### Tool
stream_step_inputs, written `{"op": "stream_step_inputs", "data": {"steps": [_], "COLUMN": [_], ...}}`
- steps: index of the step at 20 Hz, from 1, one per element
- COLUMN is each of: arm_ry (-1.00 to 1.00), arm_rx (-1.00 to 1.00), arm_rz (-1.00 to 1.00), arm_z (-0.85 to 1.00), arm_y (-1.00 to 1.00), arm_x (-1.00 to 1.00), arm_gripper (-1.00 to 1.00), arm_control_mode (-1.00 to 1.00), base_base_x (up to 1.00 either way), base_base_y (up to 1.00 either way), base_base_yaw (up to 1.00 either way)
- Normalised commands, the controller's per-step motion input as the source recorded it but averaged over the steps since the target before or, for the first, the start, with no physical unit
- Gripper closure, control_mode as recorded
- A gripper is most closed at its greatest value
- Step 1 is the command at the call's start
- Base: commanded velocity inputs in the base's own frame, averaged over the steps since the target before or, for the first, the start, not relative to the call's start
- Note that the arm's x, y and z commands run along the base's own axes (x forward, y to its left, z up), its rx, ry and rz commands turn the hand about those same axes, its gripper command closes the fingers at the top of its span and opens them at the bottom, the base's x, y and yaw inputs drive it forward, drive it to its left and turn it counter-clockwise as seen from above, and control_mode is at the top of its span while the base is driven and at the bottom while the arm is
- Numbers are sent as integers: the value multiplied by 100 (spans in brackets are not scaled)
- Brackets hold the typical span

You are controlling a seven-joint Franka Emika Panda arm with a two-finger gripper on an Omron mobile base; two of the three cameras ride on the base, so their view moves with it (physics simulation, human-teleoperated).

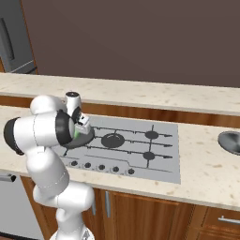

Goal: Place both pans onto different burners. Then place the corn and the fish on different pans.

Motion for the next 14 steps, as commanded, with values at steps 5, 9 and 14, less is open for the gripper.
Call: {"op": "stream_step_inputs", "data": {"steps": [5, 9, 14], "arm_ry": [1, 0, 2], "arm_rx": [0, 0, 0], "arm_rz": [0, 0, 0], "arm_z": [-26, -26, -16], "arm_y": [4, 1, 5], "arm_x": [12, 16, 11], "arm_gripper": [100, 100, 100], "arm_control_mode": [-100, -100, -100], "base_base_x": [0, 0, 0], "base_base_y": [0, 0, 0], "base_base_yaw": [0, 0, 0]}}
